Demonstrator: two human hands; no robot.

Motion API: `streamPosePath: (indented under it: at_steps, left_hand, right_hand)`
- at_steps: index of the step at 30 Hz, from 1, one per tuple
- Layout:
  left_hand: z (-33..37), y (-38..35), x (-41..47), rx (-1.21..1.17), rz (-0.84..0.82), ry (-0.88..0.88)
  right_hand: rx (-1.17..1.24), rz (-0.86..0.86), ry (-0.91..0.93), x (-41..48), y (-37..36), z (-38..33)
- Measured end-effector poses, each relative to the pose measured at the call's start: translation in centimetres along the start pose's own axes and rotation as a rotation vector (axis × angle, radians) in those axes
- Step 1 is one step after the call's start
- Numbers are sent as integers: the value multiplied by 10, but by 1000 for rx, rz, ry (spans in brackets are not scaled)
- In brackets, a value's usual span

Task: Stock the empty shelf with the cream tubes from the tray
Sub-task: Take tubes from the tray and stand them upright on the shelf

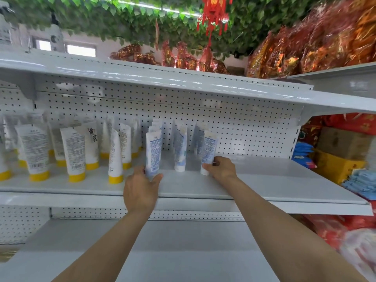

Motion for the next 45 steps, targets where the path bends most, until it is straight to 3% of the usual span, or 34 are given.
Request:
streamPosePath:
  at_steps: [11, 24, 45]
  left_hand:
    - [0, -3, -2, 102, 24, 46]
    - [5, -3, -4, 199, 61, 79]
    - [13, -1, -9, 179, -94, 180]
  right_hand:
    - [-34, 81, -54, 26, -9, -1]
    - [-19, 59, -29, 29, -6, 6]
    - [-84, -90, -97, -11, 0, -10]
Point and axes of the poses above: each hand's wrist, its own x-axis towards the middle knuckle, its own y-axis out of the back of the hand, z = x × y, the point moved 6 cm from there along x, towards the middle knuckle, and after that the axes turned 13 degrees about -z, right-handed, at the moved point
